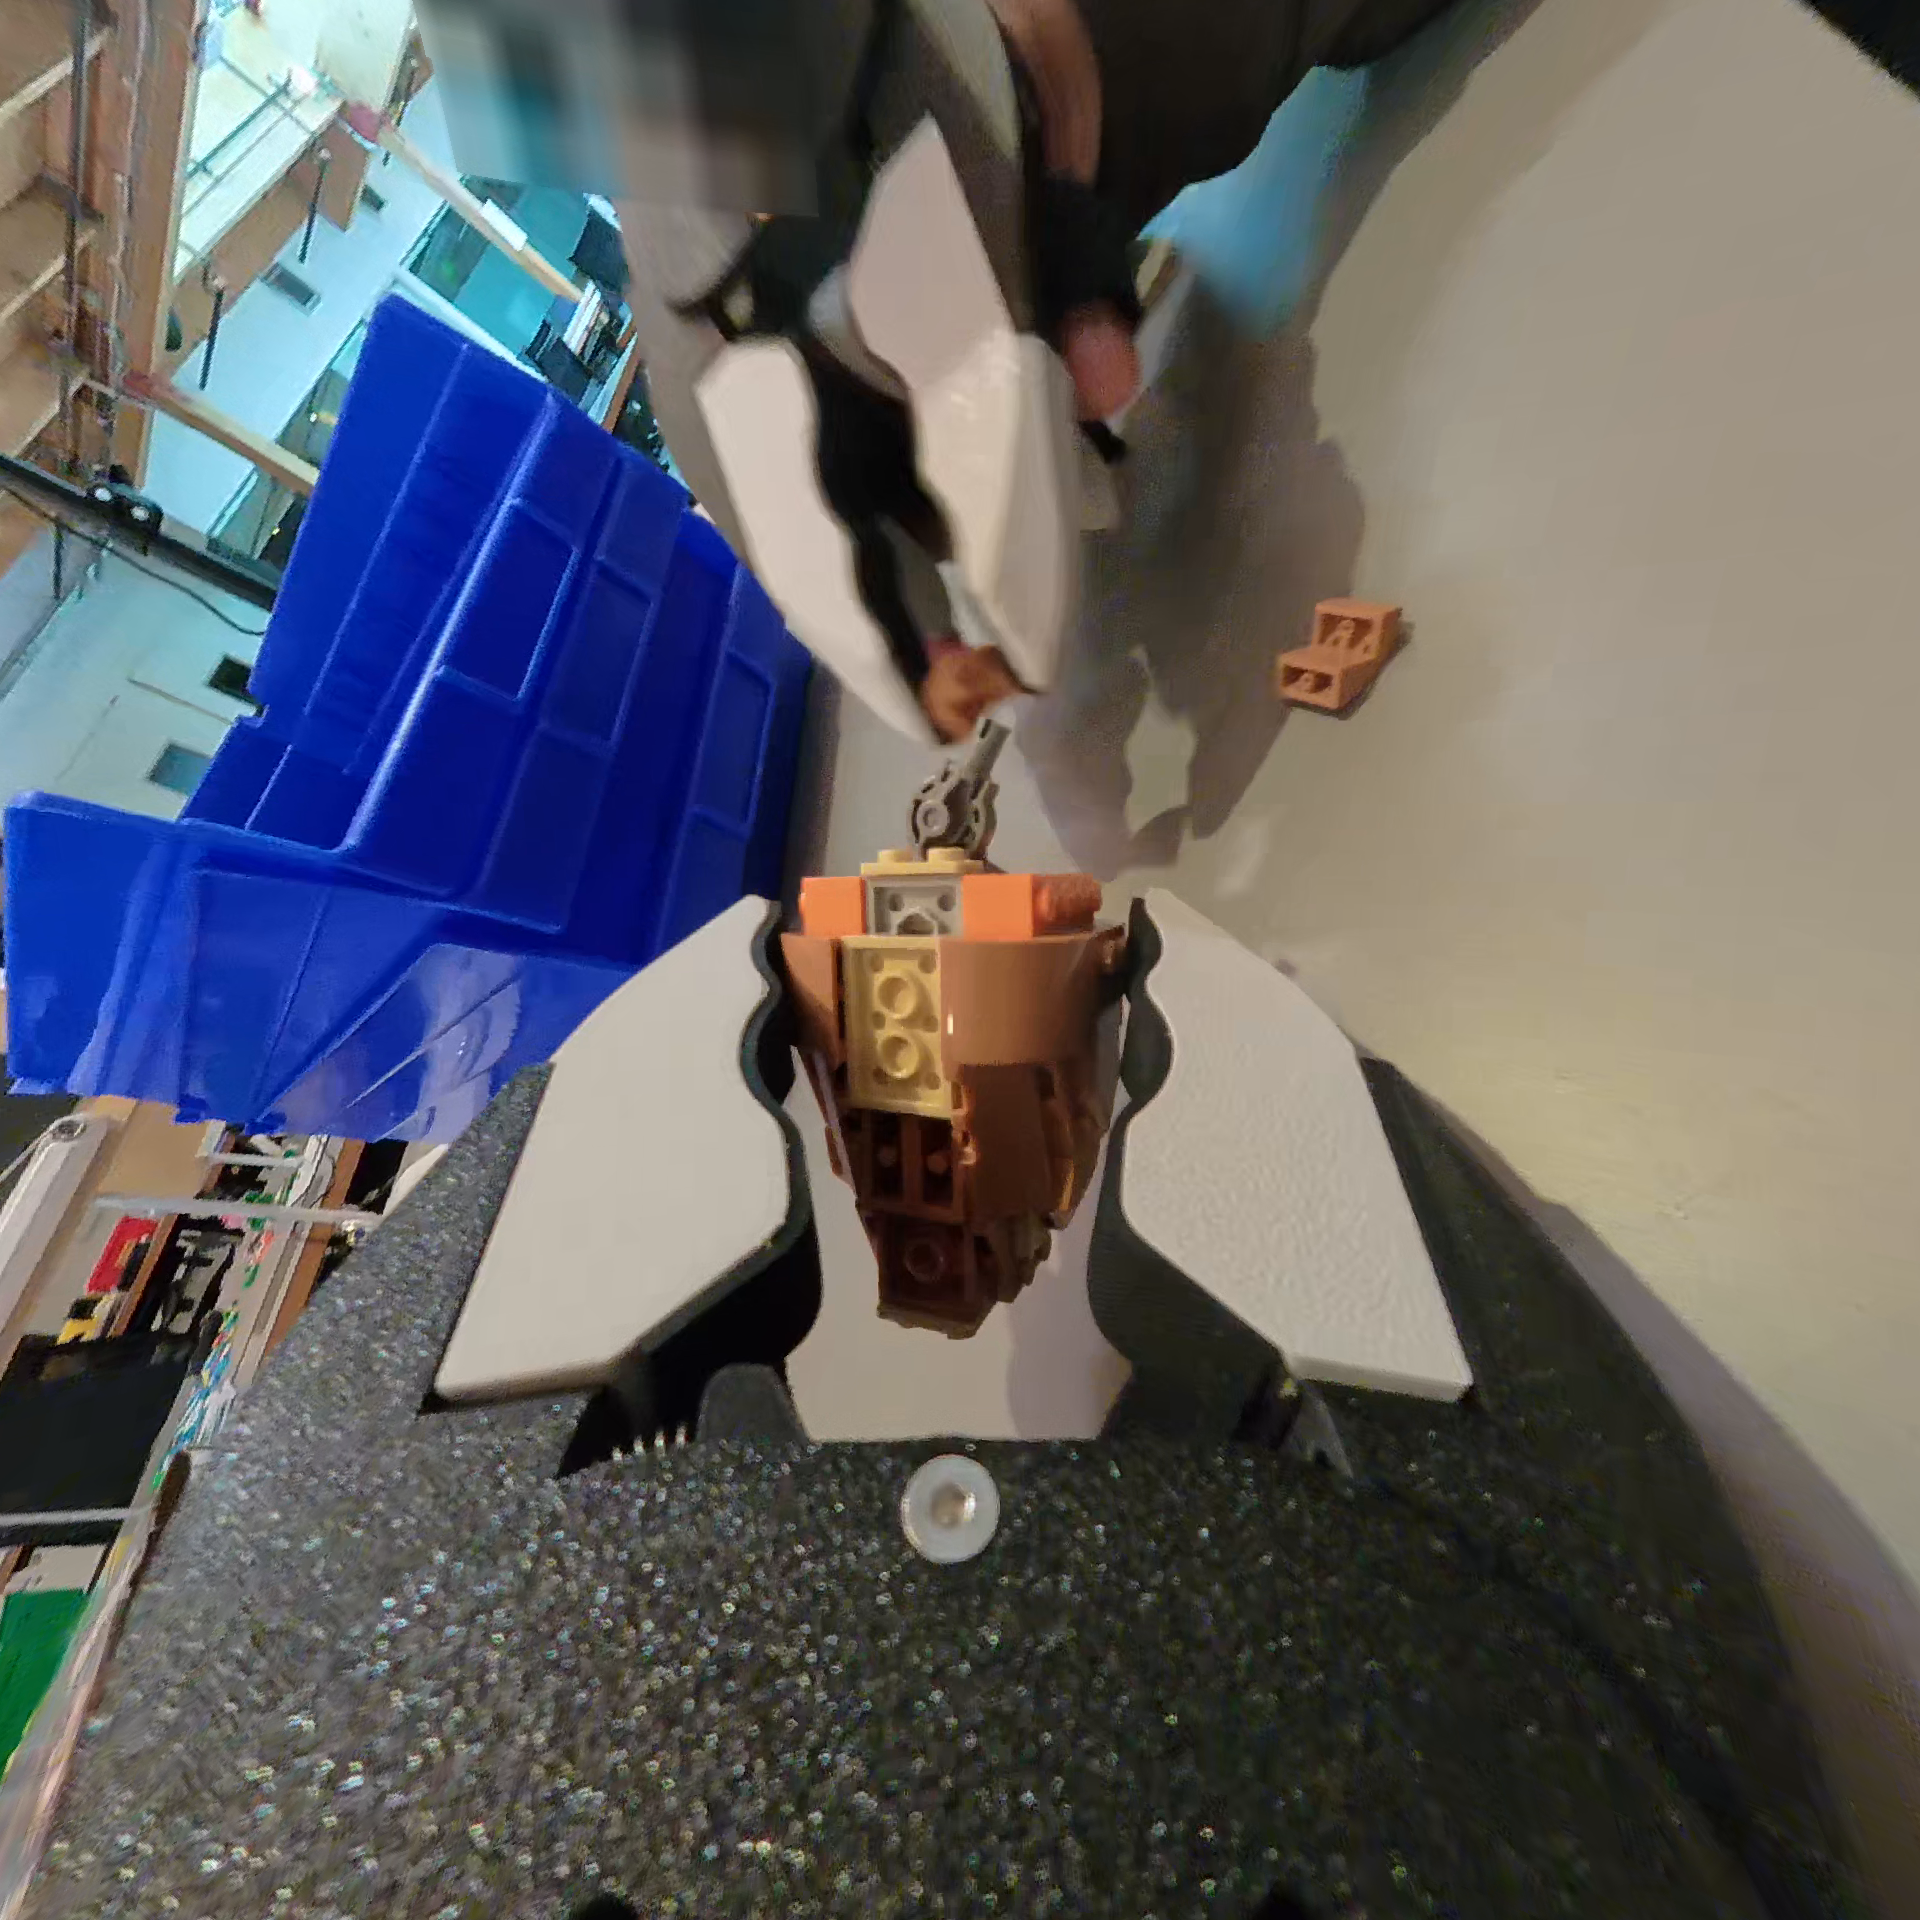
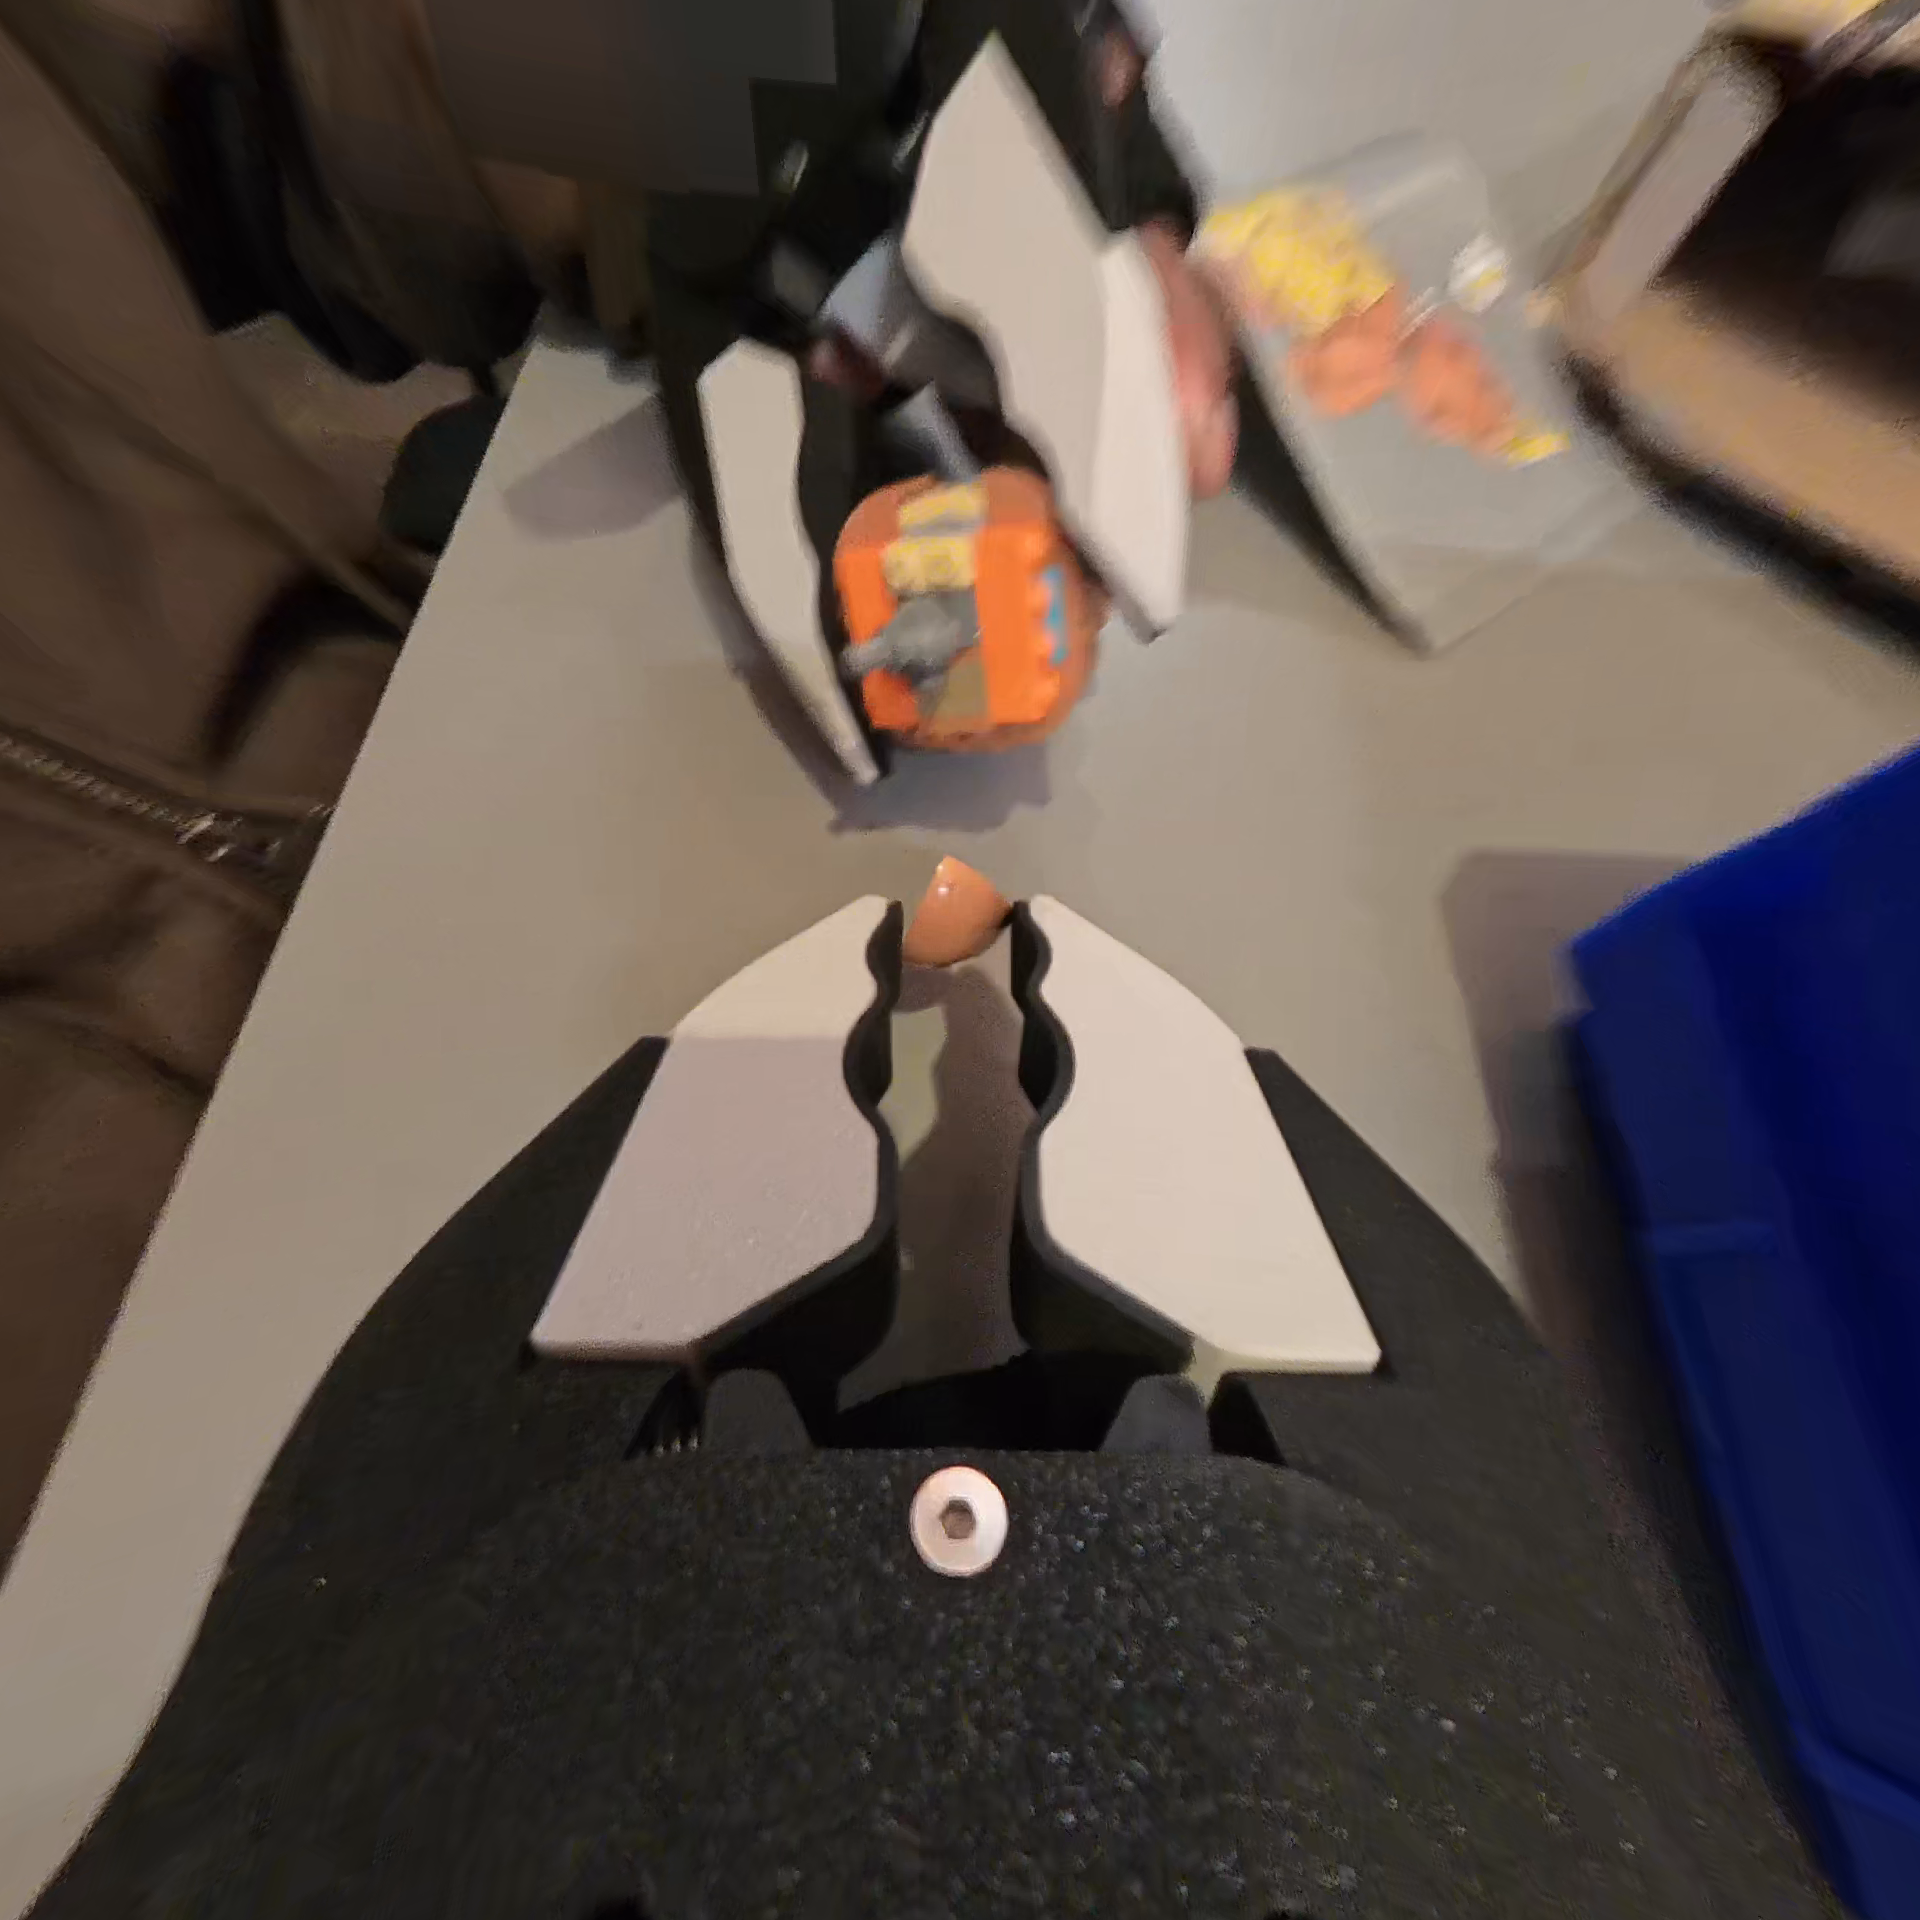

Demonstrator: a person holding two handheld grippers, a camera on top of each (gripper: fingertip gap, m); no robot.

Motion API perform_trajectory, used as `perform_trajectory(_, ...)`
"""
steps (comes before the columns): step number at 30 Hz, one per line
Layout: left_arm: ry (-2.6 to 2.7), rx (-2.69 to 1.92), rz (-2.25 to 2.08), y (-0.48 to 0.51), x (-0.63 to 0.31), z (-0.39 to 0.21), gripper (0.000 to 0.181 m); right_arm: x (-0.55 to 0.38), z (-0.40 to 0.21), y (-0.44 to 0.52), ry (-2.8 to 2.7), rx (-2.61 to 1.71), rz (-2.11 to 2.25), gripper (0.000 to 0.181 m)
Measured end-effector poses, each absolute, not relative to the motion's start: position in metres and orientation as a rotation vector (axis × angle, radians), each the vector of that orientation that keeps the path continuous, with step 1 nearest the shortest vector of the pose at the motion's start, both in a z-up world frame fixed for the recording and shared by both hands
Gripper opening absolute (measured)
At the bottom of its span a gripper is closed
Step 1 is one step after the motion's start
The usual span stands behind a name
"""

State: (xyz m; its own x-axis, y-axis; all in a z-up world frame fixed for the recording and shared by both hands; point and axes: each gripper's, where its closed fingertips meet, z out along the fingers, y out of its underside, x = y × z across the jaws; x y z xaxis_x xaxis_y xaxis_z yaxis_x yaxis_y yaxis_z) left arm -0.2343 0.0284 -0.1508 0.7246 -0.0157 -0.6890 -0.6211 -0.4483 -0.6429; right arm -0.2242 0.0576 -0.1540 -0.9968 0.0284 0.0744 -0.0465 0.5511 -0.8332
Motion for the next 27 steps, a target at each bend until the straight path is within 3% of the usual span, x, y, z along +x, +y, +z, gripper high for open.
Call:
perform_trajectory(5,0.443,-1.936,0.765,0.03,-0.24,-0.151,0.062,-0.336,-0.025,0.089,-1.926,-0.453,1.577,0.02)
perform_trajectory(7,0.421,-1.944,0.771,0.029,-0.243,-0.152,0.062,-0.38,-0.008,0.113,-1.828,-0.688,1.497,0.022)
perform_trajectory(10,0.37,-1.934,0.773,0.024,-0.248,-0.146,0.062,-0.389,-0.034,0.114,-2.011,-0.783,1.403,0.048)
perform_trajectory(17,0.228,-1.855,0.726,0.019,-0.257,-0.123,0.062,-0.291,-0.081,0.118,-2.208,-0.659,1.241,0.047)
perform_trajectory(22,0.211,-1.846,0.718,0.019,-0.258,-0.122,0.062,-0.189,-0.162,0.094,-2.609,-0.535,1.093,0.043)
perform_trajectory(27,0.223,-1.858,0.727,0.02,-0.257,-0.125,0.062,-0.171,-0.187,0.084,-2.683,-0.525,0.992,0.038)
